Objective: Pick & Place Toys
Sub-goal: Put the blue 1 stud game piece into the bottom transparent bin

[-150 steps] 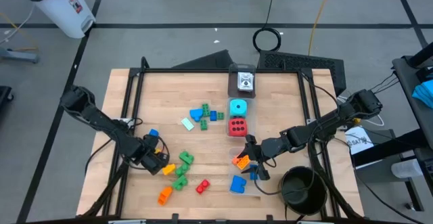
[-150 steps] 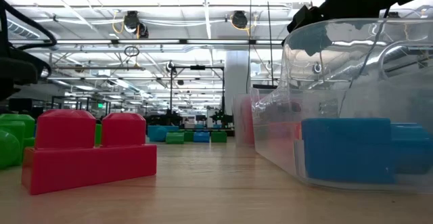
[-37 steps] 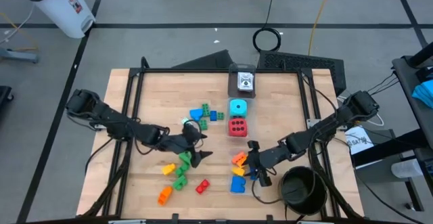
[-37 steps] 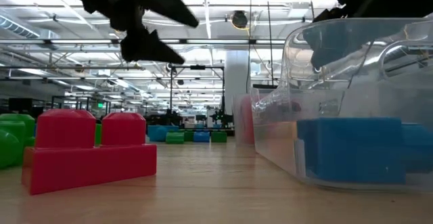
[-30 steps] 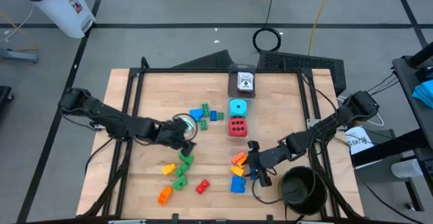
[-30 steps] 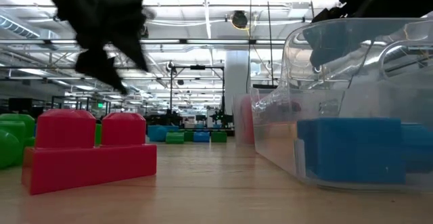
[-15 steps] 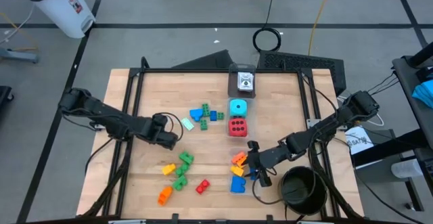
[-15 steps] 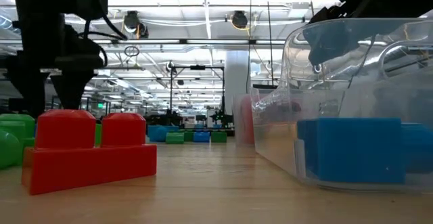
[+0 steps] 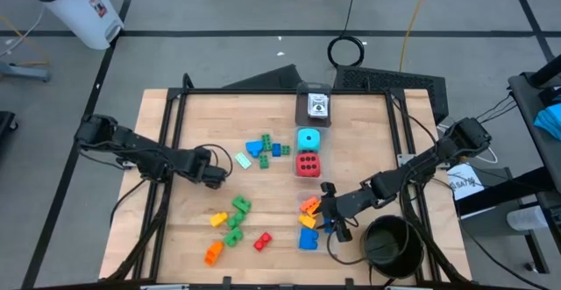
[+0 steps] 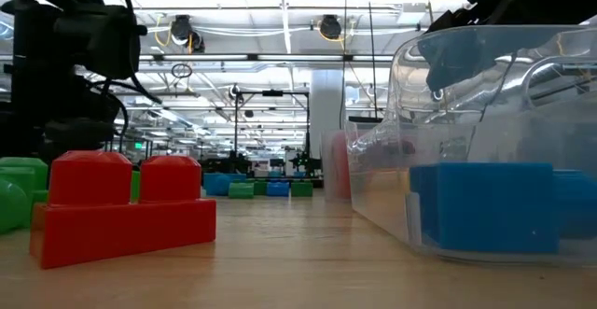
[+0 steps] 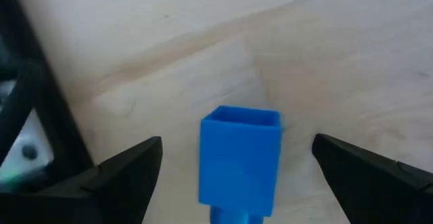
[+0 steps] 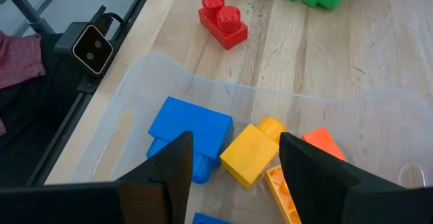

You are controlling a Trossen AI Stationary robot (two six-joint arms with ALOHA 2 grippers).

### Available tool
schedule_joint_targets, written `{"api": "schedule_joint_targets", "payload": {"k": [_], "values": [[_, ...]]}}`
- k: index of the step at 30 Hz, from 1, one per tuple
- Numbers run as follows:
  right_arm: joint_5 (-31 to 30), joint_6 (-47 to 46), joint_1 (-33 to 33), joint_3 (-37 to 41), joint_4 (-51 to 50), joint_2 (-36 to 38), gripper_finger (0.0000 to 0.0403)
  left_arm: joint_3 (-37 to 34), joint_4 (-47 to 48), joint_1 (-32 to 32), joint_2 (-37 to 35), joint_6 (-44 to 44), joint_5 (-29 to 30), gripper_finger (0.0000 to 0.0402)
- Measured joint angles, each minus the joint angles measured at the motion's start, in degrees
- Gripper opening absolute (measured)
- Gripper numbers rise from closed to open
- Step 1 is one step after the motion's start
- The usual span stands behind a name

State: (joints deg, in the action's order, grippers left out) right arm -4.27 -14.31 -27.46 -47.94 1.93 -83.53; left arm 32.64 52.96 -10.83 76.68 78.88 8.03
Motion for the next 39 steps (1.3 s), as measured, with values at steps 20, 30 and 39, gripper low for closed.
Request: {"api": "schedule_joint_targets", "payload": {"k": [20, 30, 39], "values": [[0.0, 0.0, 0.0, 0.0, 0.0, 0.0, 0.0185, 0.7, -0.2, -0.8, 0.1, -1.5, -15.1, 0.0221], [-0.1, 0.0, 0.0, 0.0, 0.0, 0.0, 0.0181, 0.7, -0.1, -0.9, 0.1, -0.9, -11.4, 0.0128], [-0.1, 0.0, 0.0, 0.0, 0.0, 0.0, 0.0176, 0.6, -2.3, -1.0, 0.1, -5.0, -6.8, 0.0117]]}}
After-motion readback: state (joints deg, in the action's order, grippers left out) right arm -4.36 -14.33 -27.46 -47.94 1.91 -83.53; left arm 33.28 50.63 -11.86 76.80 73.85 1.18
